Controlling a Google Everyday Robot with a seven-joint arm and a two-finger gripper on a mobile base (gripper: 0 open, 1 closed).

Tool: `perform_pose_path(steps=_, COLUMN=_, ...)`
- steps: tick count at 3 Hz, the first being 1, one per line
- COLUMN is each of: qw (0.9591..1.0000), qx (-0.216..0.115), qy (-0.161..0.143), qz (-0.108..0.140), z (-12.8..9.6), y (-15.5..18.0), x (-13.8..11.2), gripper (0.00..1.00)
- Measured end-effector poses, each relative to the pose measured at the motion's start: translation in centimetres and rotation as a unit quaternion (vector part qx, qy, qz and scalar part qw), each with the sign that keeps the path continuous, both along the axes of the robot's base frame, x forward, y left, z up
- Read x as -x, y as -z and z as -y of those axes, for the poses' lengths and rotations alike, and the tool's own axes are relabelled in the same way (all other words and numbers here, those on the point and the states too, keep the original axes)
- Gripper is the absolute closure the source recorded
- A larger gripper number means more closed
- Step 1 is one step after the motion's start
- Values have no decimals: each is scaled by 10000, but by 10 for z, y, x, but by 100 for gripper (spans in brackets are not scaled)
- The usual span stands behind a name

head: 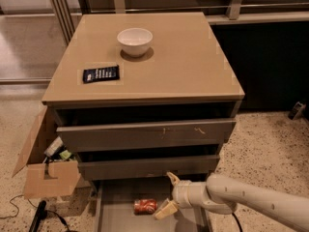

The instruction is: Pick coke can from bottom drawer and place on counter

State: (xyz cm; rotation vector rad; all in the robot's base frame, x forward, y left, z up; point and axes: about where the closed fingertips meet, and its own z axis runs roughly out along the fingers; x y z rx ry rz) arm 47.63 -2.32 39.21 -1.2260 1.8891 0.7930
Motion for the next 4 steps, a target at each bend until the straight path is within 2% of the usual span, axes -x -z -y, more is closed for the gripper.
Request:
perform_pose_path(steps=1, qw=9998, qx=58, qy=-44, qz=-175, z=5, y=29, x=11, gripper=0)
perform_pose_path(steps=2, qw=9993, qx=221, qy=36, qz=-293, z=13, y=61, x=4, gripper=0)
perform_pose_path(steps=3, qw=9987, qx=379, qy=26, qz=-332, z=2, y=119, x=-5, gripper=0)
perform_pose_path(steps=4, qw=9987, qx=341, qy=38, qz=-366, z=0, y=122, x=-4, gripper=0)
